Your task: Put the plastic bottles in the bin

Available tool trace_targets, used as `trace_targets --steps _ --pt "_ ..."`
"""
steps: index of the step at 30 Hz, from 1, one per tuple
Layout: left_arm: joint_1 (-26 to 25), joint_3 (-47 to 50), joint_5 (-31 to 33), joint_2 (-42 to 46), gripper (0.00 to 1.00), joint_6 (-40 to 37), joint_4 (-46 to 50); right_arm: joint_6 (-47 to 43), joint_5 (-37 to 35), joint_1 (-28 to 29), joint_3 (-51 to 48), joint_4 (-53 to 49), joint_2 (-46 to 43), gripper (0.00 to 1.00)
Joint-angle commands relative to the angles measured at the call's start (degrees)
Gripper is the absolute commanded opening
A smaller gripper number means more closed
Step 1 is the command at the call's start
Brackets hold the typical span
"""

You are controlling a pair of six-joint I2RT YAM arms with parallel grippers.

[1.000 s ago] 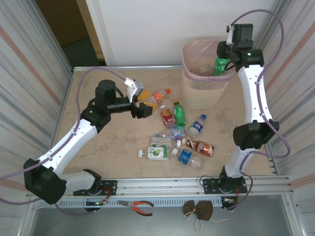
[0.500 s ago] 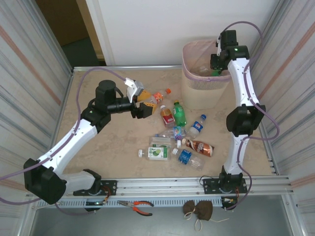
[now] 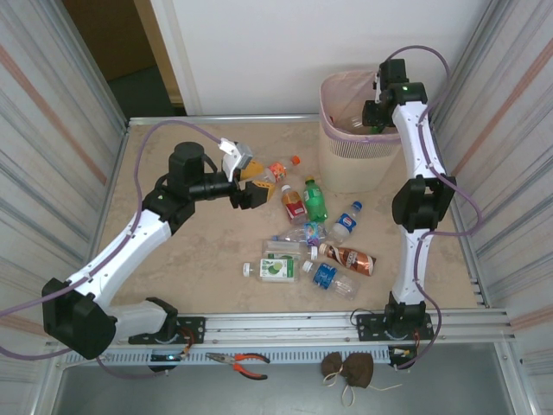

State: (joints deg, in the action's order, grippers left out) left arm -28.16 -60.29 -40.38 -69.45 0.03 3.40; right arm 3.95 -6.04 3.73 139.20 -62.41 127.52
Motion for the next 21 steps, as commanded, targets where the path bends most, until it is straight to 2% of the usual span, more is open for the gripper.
trace_targets --steps 1,14,18,21 --pt "-0.3 0.1 0.6 1.2 0.76 -0.8 1.1 0.5 -0.8 0.1 2.5 -2.9 -1.1 0.61" --pt "-0.3 -1.3 1.1 -0.7 0.76 -2.6 3.2 1.6 1.3 0.9 2.7 -3.5 -10.2 0.64" --pt "-0.3 -3.2 1.7 -1.8 0.75 -5.6 8.6 3.6 2.9 1.0 1.9 -3.8 -13.4 0.65" --pt "-0.3 -5.6 1.8 -2.5 0.74 -10.8 16.0 5.0 4.1 1.0 -0.3 -3.1 -16.4 0.65"
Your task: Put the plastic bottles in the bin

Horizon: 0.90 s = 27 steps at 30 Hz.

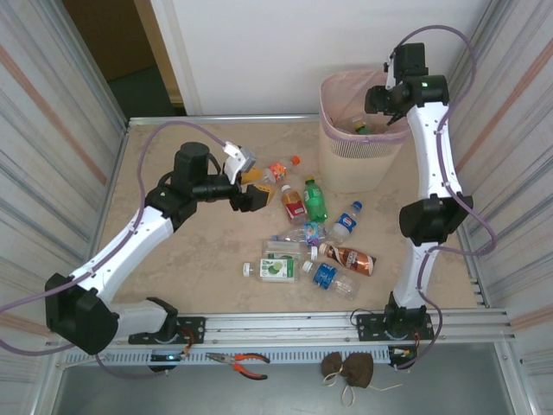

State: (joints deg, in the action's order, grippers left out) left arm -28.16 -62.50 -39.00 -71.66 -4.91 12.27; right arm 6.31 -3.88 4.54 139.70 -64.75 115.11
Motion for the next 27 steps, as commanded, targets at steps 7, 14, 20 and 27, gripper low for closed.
trace_targets --steps 7,14,20,27 --pt "-0.8 -7.8 4.2 -1.0 0.72 -21.5 25.7 4.5 3.5 -0.2 -7.4 2.3 -11.4 0.64" --pt "-4.5 0.0 11.9 4.7 0.74 -36.7 30.7 5.7 3.9 -0.3 -15.3 5.7 -18.8 0.65" --pt "-9.4 5.5 20.1 3.7 0.76 -42.9 31.9 6.6 4.2 -0.5 -24.7 9.7 -25.6 0.65" --pt "-14.0 11.3 28.3 -2.5 0.76 -44.7 30.0 7.1 4.6 -1.9 -35.1 12.7 -32.7 0.65"
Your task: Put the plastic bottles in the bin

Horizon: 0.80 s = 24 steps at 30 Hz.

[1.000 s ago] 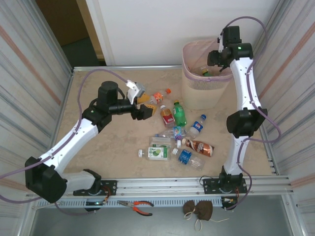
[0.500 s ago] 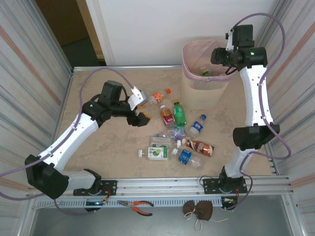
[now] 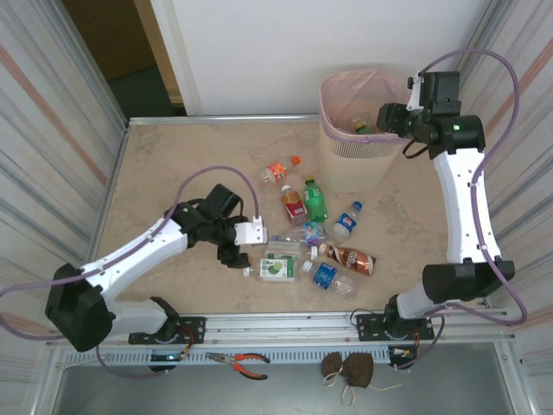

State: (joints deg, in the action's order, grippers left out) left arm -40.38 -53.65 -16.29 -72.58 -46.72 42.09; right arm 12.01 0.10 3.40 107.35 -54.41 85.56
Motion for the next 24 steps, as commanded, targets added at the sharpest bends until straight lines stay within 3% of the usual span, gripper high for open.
trace_targets --steps 1,13,24 --pt "-2.4 3.5 6.5 -2.2 0.76 -2.8 -1.2 1.6 0.8 -1.0 -3.9 2.7 -4.0 0.65" --pt "-6.7 9.5 8.9 -6.7 0.78 -0.8 -7.9 2.1 3.7 -5.2 -12.6 5.9 -10.2 0.66" --pt "-7.7 10.9 8.0 -12.7 0.69 -0.4 -10.8 2.5 6.2 -7.4 -14.9 7.4 -11.2 0.66"
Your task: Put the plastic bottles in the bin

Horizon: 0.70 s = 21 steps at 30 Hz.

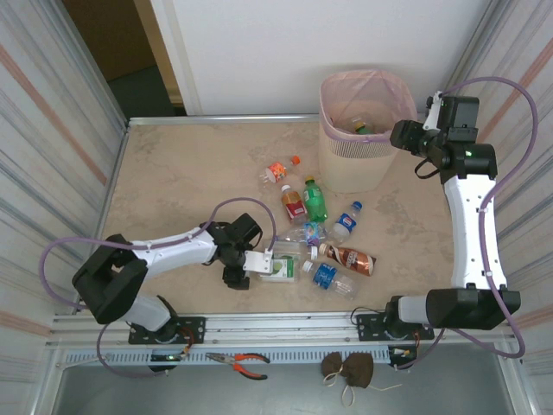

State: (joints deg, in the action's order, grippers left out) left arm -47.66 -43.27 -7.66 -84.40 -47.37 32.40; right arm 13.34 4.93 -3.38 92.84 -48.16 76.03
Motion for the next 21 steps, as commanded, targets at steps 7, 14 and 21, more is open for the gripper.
trace_targets --steps 7,14,21 --pt "-0.4 0.7 0.2 -1.4 0.57 0.3 -1.0 1.2 2.3 -1.7 -0.9 1.4 -2.1 0.66" --pt "-0.4 0.7 1.0 -1.2 0.44 0.3 -0.3 1.0 2.4 -2.2 -1.0 1.4 -2.8 0.65" --pt "-0.4 0.7 1.7 1.8 0.35 -0.4 1.5 1.0 2.5 -2.5 -0.3 1.1 -3.4 0.65"
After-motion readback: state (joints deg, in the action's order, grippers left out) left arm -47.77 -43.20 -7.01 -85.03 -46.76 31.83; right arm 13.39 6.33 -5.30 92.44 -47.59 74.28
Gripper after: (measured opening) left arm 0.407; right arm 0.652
